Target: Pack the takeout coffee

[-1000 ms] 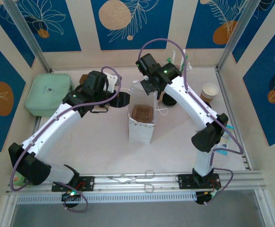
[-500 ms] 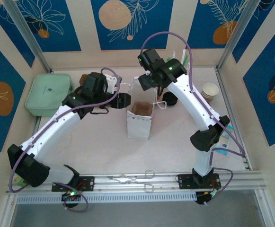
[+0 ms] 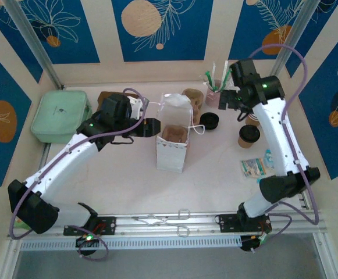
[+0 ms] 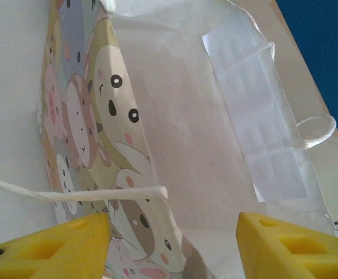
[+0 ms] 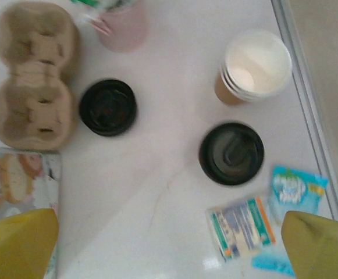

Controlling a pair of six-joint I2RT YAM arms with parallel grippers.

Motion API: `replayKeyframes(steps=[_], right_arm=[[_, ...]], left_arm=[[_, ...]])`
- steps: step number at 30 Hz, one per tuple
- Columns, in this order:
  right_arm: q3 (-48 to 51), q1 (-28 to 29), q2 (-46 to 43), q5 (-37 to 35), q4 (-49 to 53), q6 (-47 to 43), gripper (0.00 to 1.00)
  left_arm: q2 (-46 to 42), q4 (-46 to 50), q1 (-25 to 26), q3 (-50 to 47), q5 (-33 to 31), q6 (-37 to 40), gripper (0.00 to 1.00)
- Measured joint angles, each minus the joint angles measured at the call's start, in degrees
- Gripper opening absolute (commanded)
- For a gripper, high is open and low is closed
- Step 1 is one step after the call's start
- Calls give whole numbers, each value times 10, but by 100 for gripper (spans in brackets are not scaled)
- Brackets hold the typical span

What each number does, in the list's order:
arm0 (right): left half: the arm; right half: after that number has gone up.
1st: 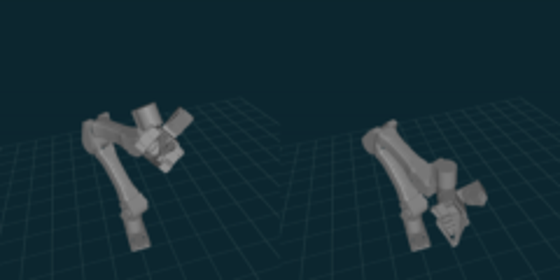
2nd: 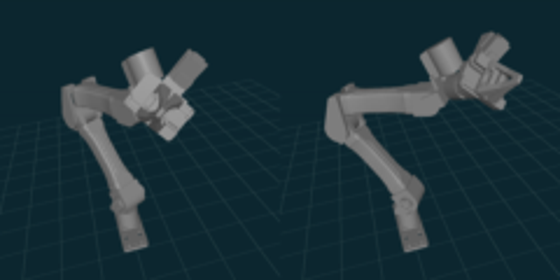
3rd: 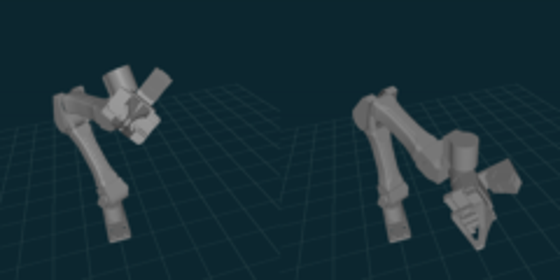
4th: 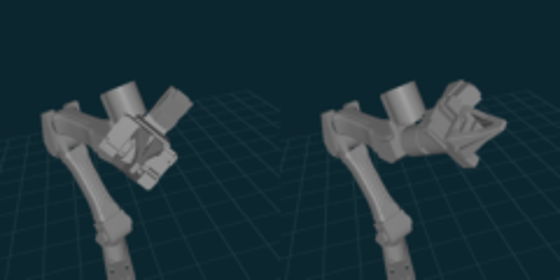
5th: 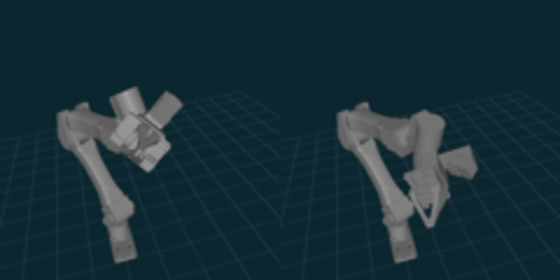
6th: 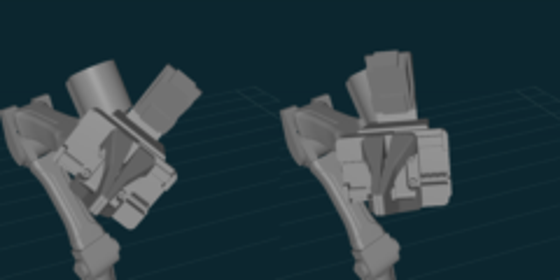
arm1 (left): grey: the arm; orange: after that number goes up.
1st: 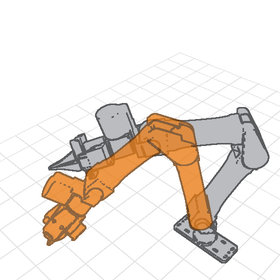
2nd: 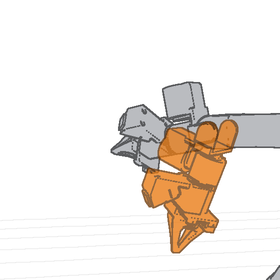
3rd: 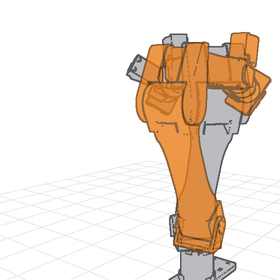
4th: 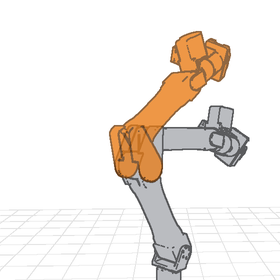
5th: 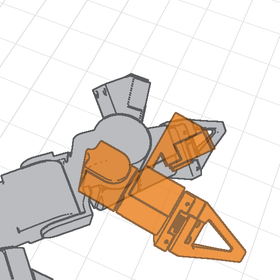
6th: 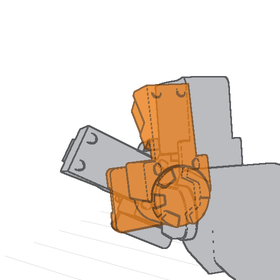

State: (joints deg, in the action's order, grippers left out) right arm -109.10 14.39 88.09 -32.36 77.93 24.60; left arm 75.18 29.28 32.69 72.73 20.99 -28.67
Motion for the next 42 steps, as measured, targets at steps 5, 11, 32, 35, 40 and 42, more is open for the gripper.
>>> replayKeyframes(steps=[5, 11, 32, 35, 40, 42], right_arm=[[117, -91, -50, 49, -34, 32, 99], [190, -179, -46, 109, -63, 83, 99], [218, -195, 40, 162, -111, 134, 99], [218, -195, 52, 154, -111, 134, 99], [218, -198, 58, 146, -112, 134, 99], [218, -202, 60, 146, -114, 133, 99]], left_arm=[[-12, -13, 1, -12, 5, -11, 60], [-13, -45, 6, -50, 25, -37, 59], [-27, -180, 50, -106, 65, -139, 59], [-33, -173, 50, -102, 64, -132, 59], [-40, -143, 45, -93, 53, -113, 62], [-48, -129, 38, -92, 47, -104, 62]])
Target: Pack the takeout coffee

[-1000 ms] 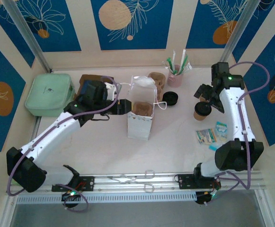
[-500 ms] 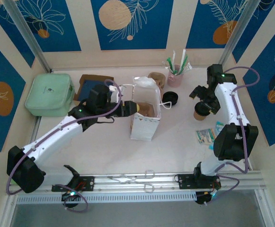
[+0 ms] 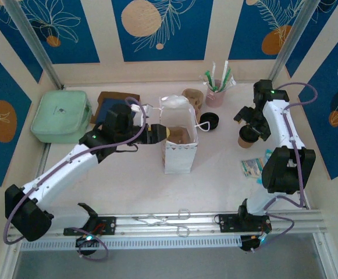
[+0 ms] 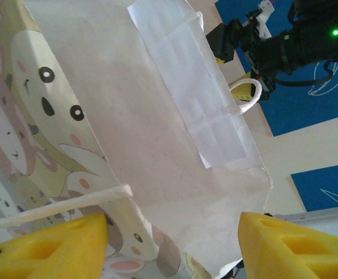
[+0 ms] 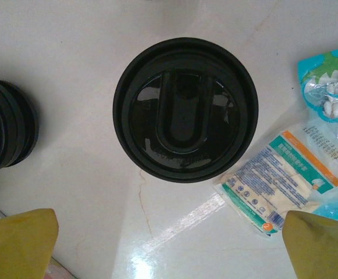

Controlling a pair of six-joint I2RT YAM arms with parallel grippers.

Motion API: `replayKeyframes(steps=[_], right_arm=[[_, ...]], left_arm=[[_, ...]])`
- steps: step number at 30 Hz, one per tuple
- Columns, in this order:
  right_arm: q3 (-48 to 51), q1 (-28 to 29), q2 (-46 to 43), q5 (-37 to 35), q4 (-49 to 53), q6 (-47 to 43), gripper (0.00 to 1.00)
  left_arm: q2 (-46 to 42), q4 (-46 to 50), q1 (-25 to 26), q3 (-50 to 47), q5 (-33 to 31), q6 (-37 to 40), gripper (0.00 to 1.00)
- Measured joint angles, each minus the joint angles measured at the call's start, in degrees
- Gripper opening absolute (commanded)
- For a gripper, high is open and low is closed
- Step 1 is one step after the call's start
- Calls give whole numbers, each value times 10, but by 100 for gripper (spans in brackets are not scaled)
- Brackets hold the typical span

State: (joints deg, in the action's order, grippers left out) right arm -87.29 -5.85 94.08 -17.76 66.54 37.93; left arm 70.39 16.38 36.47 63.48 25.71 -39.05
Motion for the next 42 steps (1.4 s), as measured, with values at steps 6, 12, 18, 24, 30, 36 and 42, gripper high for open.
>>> replayKeyframes(steps=[6, 12, 18, 24, 30, 36, 42], right_arm=[[0, -16, 22, 3, -12, -2, 99], [0, -19, 37, 4, -19, -2, 99], [0, -24, 46, 9, -29, -4, 99], [0, -25, 56, 14, -34, -4, 99], [0, -25, 71, 15, -40, -4, 99], [0, -25, 81, 15, -42, -4, 99], [0, -25, 83, 15, -42, -4, 99]], left_arm=[[-39, 24, -33, 0, -11, 10, 65], [-63, 38, -60, 0, -14, 22, 72], [-69, 62, -90, 0, -14, 26, 77], [-81, 70, -112, -2, -13, 25, 78], [-86, 73, -123, -12, -13, 26, 79], [-89, 91, -125, -14, -18, 37, 79], [-89, 107, -130, -14, -28, 50, 80]])
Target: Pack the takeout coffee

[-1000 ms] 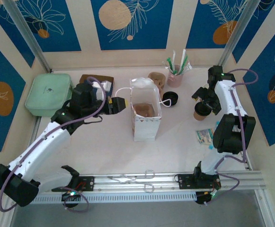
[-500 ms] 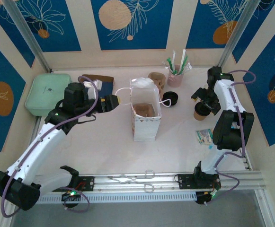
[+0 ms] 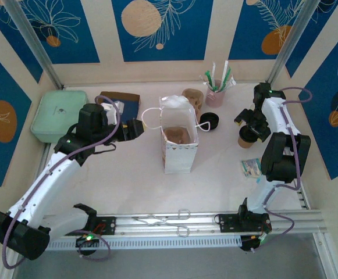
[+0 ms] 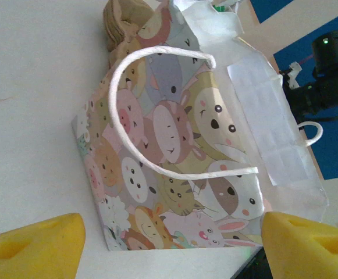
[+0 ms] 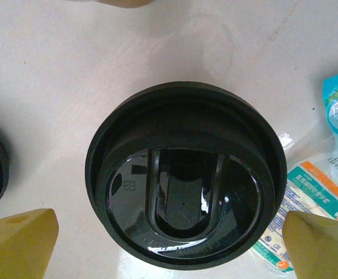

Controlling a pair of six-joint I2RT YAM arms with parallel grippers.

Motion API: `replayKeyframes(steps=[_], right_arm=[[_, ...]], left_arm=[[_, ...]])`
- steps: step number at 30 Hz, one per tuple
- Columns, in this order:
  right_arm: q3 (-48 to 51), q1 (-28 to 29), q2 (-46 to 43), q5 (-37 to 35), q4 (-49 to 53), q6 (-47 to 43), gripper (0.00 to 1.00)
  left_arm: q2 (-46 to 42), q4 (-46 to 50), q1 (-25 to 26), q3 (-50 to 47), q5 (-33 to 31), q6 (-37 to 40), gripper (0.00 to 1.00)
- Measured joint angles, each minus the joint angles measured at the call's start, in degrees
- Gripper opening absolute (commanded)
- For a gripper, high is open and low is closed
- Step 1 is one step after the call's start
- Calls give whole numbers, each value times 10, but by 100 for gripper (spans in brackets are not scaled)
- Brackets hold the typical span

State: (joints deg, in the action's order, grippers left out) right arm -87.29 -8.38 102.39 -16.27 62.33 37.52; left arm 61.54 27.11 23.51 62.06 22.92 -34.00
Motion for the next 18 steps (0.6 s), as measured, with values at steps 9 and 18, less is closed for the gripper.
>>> replayKeyframes(steps=[9, 18], right_arm=[[0, -4, 2, -1, 0, 0, 99], [1, -4, 2, -2, -2, 0, 99]], left_arm=[[0, 7, -3, 0, -5, 1, 81], [0, 9, -4, -2, -5, 1, 81]])
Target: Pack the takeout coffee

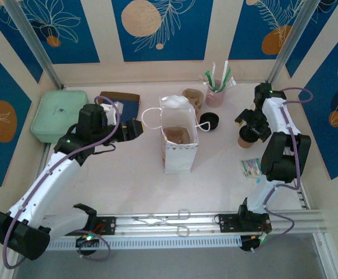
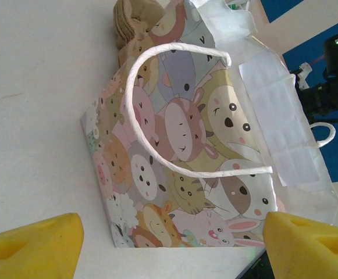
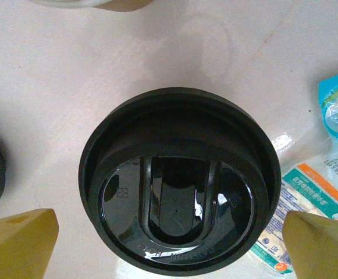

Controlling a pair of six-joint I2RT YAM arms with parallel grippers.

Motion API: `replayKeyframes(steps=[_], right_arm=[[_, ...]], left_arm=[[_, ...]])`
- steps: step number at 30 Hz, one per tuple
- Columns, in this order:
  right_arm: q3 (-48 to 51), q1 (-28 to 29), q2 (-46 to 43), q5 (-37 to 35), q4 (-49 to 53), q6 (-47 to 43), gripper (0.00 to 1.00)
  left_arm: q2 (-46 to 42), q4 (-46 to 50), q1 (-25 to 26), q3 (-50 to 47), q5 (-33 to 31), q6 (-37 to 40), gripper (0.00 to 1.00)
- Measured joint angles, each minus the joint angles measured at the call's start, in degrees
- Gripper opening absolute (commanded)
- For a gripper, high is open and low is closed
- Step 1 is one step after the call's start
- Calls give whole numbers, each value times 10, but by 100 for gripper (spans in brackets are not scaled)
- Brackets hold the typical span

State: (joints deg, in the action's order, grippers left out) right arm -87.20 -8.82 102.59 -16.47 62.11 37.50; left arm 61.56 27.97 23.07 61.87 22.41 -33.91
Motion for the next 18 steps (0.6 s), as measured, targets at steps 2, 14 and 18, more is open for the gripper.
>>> replayKeyframes(steps=[2, 14, 18], right_arm=[[0, 0, 1, 0, 0, 0, 99], [19, 0, 19, 0, -16, 0, 99], [19, 0, 20, 0, -21, 0, 99]], left_arm=[[0, 0, -1, 0, 0, 0, 81], [0, 0, -2, -6, 0, 4, 82], [0, 0, -2, -6, 0, 5, 82]])
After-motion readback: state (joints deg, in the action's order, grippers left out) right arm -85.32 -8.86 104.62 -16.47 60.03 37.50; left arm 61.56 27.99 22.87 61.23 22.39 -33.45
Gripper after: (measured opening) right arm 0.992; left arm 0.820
